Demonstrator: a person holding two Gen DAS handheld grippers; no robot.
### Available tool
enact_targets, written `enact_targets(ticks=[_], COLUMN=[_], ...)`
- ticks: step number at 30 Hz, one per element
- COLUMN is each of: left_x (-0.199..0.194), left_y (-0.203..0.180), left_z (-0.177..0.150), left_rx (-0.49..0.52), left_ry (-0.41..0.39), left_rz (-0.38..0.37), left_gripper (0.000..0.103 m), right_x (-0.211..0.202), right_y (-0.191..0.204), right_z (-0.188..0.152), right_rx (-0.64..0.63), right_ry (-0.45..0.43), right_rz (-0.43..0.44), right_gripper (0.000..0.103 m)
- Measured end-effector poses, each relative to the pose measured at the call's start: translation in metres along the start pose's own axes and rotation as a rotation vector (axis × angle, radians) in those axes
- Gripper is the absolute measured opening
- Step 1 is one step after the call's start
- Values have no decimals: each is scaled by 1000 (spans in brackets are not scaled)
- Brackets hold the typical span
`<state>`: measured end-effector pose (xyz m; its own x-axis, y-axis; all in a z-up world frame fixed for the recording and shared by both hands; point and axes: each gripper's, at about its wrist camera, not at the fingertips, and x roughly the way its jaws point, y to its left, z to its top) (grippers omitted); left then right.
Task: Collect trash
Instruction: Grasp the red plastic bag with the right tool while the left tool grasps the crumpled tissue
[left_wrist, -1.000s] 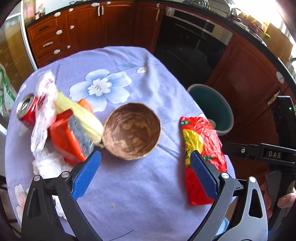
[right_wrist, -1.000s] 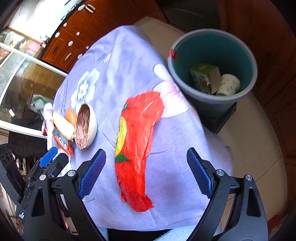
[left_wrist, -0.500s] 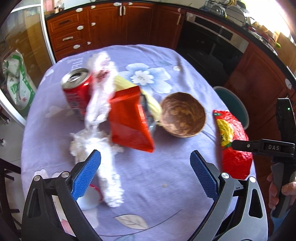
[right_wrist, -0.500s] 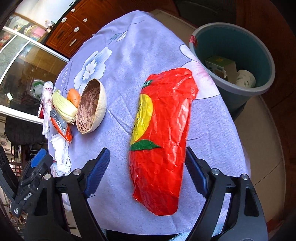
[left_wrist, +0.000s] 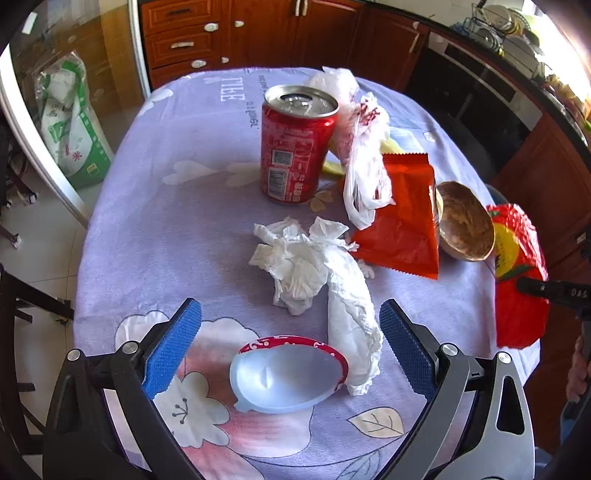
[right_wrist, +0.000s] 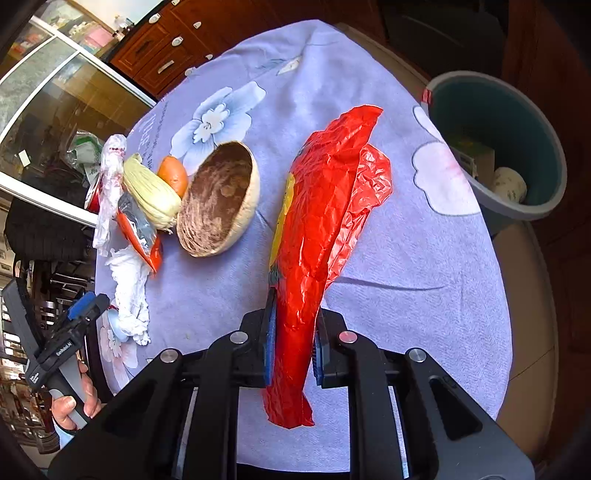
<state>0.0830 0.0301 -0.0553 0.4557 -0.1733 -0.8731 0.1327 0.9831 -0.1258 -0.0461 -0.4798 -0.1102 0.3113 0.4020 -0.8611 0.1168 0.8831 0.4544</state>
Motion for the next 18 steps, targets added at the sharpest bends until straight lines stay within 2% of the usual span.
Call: enact_targets(ticks=[4,8,11,13,14,16,18], left_x=[18,37,48,51,52,52,49], left_y=[-12,-23,-20,-20,-21,-24,-27], left_z=[4,10,14,15,15,13,12], left_rx=[95,198,190,187,187,198,209], left_ry=[49,65,79,81,86,73,65], left_rz=[-40,-8,-36,-60,-65,-42,-30], left_gripper=[97,97,95,79,67,50,25], right_x=[0,5,6,7,7,8,9], right_y=[-2,-8,-10,-9,-10,-10,-10], right_z=[2,0,0,1,2,3,4], right_rx=[18,47,55,60,63,68,72], right_ry=[6,28,30,28,28,27,29], right_rz=[-1,-4,-12,-15,-15,-16,-16], right_gripper=[15,15,15,15,15,16,16])
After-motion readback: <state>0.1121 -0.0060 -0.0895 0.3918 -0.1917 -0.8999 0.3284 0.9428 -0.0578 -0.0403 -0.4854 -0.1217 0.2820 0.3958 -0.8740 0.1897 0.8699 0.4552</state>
